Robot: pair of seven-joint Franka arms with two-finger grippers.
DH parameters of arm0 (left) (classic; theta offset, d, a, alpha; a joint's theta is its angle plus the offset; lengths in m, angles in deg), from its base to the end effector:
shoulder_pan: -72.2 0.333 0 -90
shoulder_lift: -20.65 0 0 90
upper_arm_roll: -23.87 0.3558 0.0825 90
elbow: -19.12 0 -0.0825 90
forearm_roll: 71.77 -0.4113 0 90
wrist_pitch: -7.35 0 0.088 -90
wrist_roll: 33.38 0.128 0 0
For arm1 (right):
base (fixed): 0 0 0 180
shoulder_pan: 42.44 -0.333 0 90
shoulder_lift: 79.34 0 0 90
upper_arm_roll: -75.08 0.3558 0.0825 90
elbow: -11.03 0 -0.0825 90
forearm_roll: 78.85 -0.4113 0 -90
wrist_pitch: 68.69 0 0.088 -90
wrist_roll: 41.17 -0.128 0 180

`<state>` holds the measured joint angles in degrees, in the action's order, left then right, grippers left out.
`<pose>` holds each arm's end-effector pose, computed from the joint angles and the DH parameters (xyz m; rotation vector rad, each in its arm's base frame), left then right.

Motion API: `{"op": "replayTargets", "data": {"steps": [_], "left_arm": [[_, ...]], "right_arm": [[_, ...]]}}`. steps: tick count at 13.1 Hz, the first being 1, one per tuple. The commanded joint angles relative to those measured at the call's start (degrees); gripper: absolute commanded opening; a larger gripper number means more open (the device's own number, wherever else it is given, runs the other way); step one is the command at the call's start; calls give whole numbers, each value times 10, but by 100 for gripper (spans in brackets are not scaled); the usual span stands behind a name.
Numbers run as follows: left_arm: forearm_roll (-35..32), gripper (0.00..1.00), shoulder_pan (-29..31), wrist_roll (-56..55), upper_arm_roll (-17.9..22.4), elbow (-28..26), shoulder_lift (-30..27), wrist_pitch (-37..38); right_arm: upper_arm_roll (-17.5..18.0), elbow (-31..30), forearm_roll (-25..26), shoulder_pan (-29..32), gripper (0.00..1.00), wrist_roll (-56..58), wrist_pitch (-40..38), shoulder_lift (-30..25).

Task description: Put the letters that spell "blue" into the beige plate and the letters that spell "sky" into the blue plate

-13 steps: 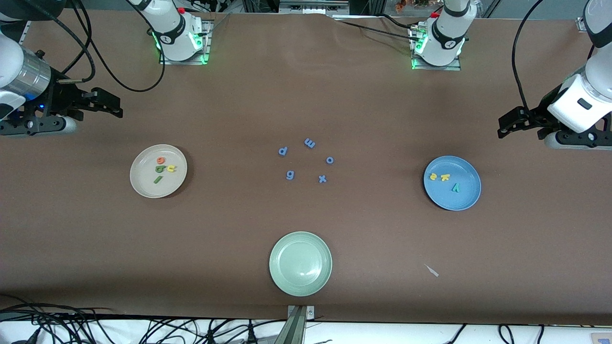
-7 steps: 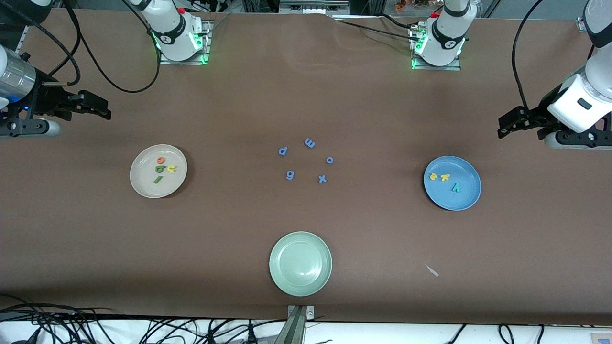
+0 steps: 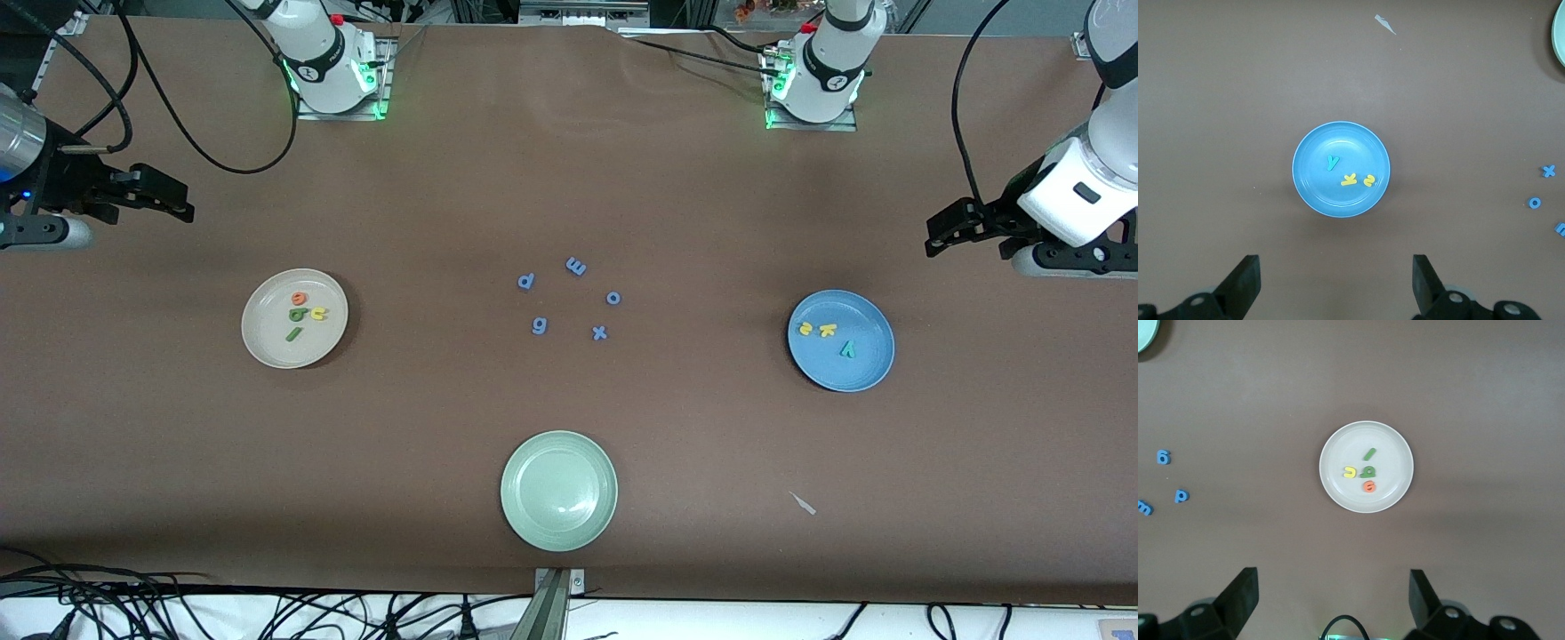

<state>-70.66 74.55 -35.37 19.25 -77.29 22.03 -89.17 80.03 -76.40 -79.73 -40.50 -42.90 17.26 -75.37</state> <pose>0.5943 -0.0253 0.5829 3.1211 -0.0039 -0.0357 0.5947 0.0315 0.6191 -3.1204 -0.0355 0.1494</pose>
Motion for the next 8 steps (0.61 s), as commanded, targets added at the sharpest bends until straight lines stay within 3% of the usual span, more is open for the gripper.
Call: {"op": "replayTargets", "data": {"steps": [1, 8], "left_arm": [[-9, 100, 1, -3, -4, 15, 4, 13], [-9, 100, 1, -3, -3, 15, 4, 13]], "right_arm": [[1, 21, 11, -3, 100, -6, -9, 12], [2, 21, 17, -4, 100, 1, -10, 12]]}}
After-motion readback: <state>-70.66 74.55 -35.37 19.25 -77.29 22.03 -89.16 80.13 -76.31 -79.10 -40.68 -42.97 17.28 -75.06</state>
